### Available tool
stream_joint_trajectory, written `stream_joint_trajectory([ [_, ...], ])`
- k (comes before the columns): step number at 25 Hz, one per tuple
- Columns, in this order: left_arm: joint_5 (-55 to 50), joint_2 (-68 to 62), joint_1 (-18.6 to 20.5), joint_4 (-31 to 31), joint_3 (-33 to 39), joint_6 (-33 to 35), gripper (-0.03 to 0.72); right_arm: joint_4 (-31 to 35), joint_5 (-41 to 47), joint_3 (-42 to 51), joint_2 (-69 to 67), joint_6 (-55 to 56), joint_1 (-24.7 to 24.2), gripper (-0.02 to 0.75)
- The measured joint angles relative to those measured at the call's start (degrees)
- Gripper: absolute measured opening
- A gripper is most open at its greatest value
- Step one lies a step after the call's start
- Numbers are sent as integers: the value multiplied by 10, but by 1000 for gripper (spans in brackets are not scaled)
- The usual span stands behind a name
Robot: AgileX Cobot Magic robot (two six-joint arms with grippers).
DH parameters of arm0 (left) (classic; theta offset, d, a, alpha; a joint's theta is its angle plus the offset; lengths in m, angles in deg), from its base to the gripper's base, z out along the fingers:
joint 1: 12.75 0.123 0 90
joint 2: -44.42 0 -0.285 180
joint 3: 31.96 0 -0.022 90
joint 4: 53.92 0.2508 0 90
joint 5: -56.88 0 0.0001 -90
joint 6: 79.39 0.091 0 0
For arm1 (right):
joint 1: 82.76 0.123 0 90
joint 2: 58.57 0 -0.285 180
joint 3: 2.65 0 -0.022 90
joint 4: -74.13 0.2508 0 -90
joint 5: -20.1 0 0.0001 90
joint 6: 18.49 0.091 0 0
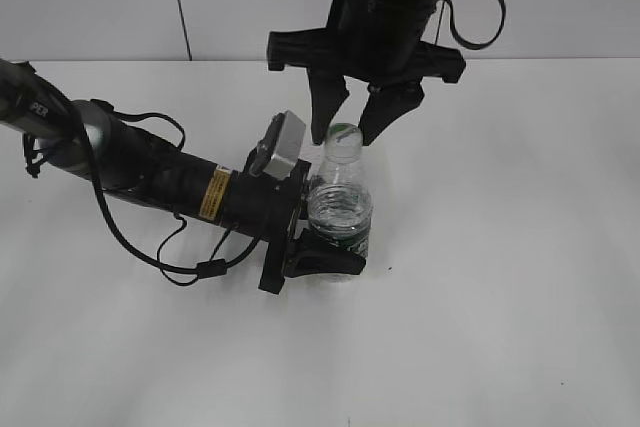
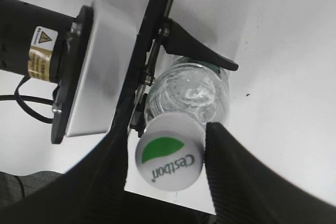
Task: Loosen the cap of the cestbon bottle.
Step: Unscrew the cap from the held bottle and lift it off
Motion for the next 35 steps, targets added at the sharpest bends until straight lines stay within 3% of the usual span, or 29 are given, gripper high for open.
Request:
stream_joint_trajectory([
  [24,-5,1,0,-2,0,0,408,-8,0,11,4,-19,1,307],
  [35,-14,4,-2,-5,0,0,408,-23,-3,11,5,-245,1,303],
])
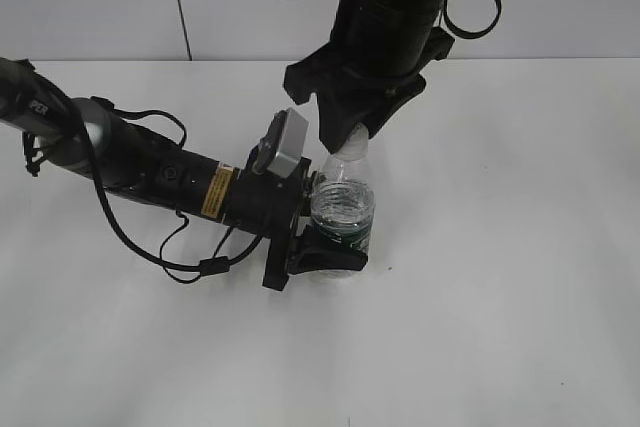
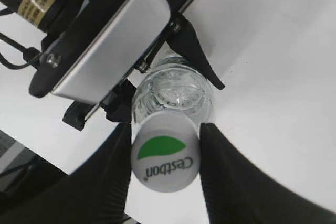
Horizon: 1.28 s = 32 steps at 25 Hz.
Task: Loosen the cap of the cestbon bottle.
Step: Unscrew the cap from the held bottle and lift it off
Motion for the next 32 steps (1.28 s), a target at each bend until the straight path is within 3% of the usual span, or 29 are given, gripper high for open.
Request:
stream_joint_trajectory([
  [16,0,0,0,0,0,0,408,-1,-2,0,1,-353,0,302],
  [32,-3,0,-1,4,-1,-2,408,-32,-2,0,1,-363,5,302],
])
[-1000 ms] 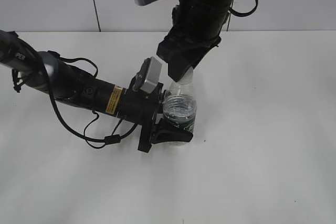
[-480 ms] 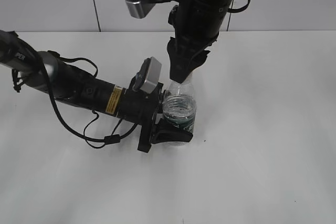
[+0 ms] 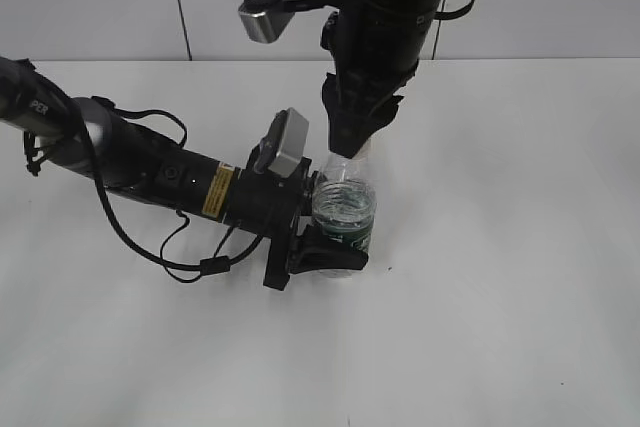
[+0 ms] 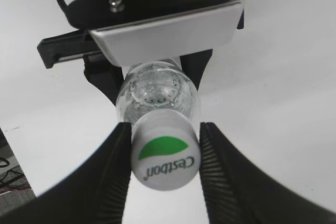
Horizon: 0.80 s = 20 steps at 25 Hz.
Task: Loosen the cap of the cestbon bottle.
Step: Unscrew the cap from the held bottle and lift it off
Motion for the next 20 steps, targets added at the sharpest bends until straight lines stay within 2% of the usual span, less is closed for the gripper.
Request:
stream_joint_trajectory([
  [9,-2,0,0,-3,-1,-1,408,-16,2,0,1,-18,0,302],
  [15,-3,0,0,-2,-2,-2,408,-18,2,0,1,-109,0,302],
  [20,-4,0,0,-1,-2,-2,408,-19,3,0,1,-227,0,302],
])
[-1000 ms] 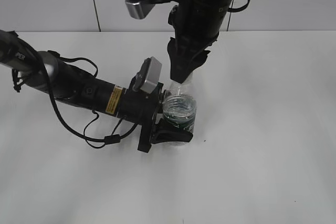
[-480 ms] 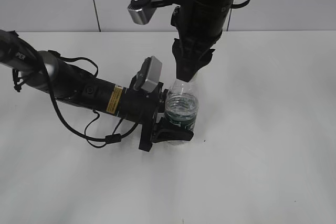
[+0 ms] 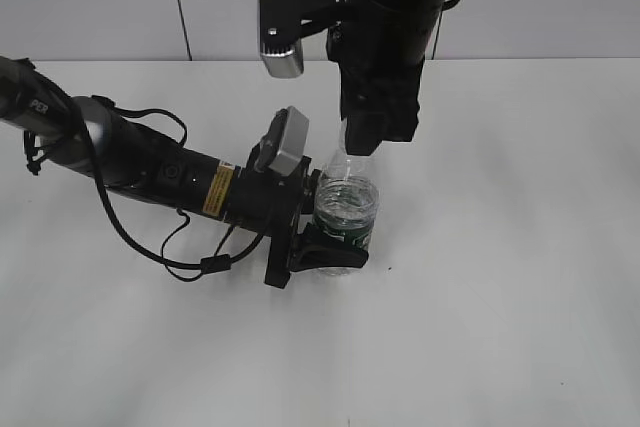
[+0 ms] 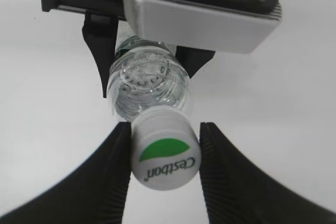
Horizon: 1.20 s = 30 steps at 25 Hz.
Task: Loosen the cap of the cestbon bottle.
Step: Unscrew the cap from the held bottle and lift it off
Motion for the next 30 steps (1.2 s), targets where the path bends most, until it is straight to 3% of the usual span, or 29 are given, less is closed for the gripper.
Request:
stream_joint_trajectory([
  [10,0,0,0,-1,-1,-1,408,-4,-3,0,0,-155,0,302],
  [30,0,0,1,2,-1,2,408,11,-4,0,1,-158,-1,303],
])
